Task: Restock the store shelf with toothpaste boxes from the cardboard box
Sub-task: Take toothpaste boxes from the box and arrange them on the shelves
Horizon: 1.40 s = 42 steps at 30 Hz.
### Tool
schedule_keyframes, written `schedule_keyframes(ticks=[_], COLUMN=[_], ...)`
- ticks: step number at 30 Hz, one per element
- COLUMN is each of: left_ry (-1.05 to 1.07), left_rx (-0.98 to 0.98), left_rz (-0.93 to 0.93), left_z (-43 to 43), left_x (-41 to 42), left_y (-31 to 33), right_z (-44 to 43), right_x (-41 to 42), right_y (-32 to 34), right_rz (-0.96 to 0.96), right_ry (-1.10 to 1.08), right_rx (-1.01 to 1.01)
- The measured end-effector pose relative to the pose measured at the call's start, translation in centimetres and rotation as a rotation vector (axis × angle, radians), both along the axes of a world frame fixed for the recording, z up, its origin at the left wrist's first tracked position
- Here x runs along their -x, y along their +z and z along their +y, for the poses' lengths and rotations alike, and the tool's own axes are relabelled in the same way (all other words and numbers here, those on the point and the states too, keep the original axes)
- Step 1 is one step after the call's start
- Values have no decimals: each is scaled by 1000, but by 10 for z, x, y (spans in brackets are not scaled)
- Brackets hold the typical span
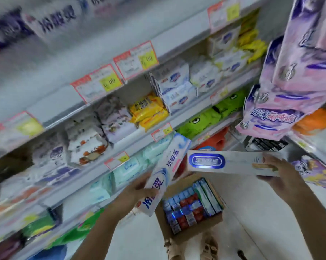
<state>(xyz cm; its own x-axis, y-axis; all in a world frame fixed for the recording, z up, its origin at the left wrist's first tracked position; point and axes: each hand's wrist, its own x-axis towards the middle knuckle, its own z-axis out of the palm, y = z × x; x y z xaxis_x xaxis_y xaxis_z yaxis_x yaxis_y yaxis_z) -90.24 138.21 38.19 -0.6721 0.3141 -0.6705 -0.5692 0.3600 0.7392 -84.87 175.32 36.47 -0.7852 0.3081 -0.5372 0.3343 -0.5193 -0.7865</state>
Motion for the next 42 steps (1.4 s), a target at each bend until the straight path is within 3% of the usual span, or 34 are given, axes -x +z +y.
schedule_keyframes(ticks=[8,15,18,21,25,31,38,42], left_ry=[89,8,35,-55,-146,-180,59,522], left_rx=[-66,20,166,502,794,966,1013,651], left_rz=[334,699,873,1140,1270,1231,1260,1037], left_z=[-8,-12,-12,0,13,1,-14,-16], left_x=[-16,-22,1,38,101,174,199,193], left_y=[147,262,294,311,308,282,262,266], right_z=[-1,-15,-17,-23,-28,-31,-29,-27], right_x=[22,50,63,70,77,83,89,93], right_y=[119,201,219,237,250,256,254,251], right_rz=[266,439,465,470,456,434,406,411], right_ry=[-22,-88,-101,-130,-134,-168,-193,-177], right_rx=[156,247,249,258,233,226,202,193])
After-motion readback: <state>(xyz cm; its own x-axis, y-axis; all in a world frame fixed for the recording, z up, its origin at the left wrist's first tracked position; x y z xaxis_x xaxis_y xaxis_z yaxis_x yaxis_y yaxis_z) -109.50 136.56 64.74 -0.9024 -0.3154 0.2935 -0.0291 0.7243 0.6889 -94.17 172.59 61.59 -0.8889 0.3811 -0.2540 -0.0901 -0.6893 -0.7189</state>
